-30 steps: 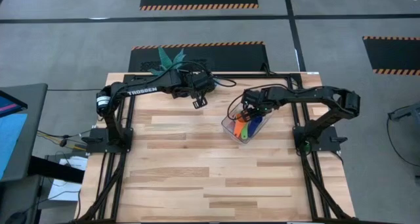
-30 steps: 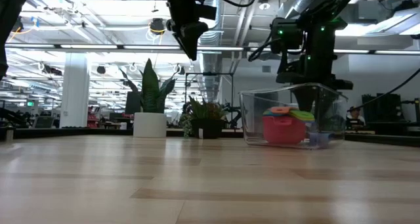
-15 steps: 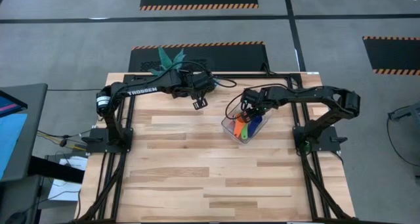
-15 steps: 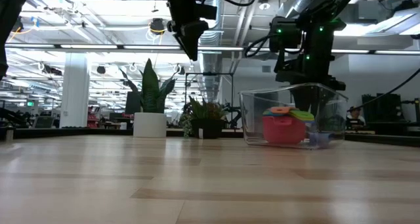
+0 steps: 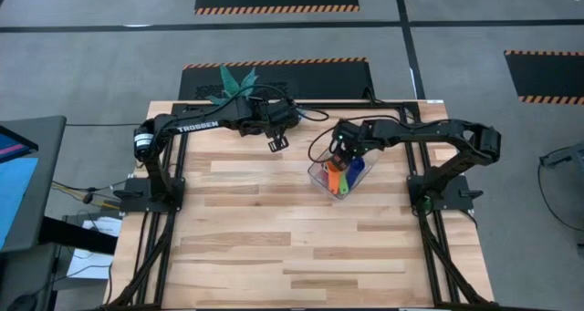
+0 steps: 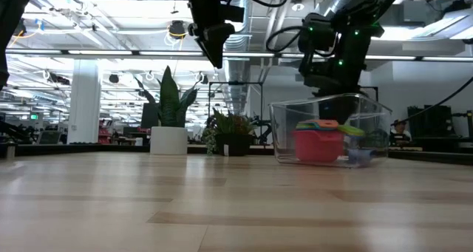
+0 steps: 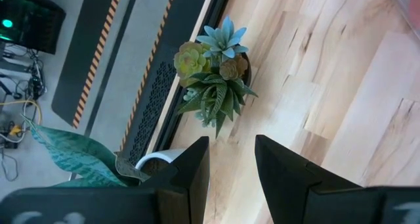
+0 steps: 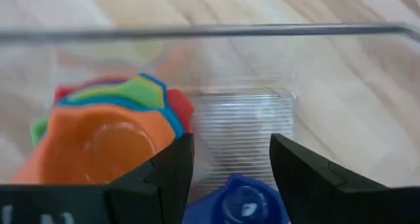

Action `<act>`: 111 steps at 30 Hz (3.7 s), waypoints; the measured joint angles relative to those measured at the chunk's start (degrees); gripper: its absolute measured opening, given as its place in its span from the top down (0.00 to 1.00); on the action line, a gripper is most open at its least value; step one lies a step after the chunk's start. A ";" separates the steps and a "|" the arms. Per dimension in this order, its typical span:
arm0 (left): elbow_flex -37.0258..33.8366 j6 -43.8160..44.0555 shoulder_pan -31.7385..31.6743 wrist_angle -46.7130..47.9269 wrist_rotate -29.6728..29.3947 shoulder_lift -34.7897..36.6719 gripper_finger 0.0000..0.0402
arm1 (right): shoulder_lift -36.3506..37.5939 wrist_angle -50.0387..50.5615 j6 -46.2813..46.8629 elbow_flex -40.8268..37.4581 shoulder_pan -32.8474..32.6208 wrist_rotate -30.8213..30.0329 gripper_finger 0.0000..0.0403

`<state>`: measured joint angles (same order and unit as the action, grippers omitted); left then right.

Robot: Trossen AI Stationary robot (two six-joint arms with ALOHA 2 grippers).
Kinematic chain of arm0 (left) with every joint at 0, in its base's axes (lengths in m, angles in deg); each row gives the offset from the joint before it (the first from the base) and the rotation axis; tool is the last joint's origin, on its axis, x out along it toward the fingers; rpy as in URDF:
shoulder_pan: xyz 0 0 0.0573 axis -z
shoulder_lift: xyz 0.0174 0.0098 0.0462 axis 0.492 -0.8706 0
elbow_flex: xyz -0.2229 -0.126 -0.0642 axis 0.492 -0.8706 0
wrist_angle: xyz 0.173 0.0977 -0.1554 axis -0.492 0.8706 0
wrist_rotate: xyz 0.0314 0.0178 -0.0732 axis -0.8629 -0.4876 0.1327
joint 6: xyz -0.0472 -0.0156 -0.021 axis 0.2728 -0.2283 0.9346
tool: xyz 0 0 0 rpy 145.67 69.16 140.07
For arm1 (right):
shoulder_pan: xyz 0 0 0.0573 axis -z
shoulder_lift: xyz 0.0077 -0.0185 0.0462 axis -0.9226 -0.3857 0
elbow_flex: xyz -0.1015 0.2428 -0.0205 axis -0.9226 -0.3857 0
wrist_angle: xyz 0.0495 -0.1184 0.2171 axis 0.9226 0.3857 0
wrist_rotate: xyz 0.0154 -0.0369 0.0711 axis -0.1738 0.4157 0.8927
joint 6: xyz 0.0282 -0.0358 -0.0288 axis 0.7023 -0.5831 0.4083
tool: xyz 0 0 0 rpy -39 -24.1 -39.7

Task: Nest measuring cups in basket
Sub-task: Adjust the nested measuring cups in the transparent bin

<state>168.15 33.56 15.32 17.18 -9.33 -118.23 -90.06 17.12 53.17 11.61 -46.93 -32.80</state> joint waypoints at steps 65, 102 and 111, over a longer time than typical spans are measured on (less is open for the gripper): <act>0.02 3.87 0.02 -1.21 5.57 0.02 0.72 | -20.69 17.55 -36.68 12.41 2.91 -2.68 0.45; 0.02 4.55 0.02 -1.23 5.81 0.02 0.72 | -16.41 25.45 -33.60 14.14 2.64 -12.63 0.93; 0.02 4.55 0.02 -1.25 5.79 0.00 0.72 | -16.35 27.54 -34.22 20.50 3.41 -17.95 0.93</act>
<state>168.17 38.11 15.34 15.92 -3.53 -118.23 -106.41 44.66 18.95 32.11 -43.52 -50.75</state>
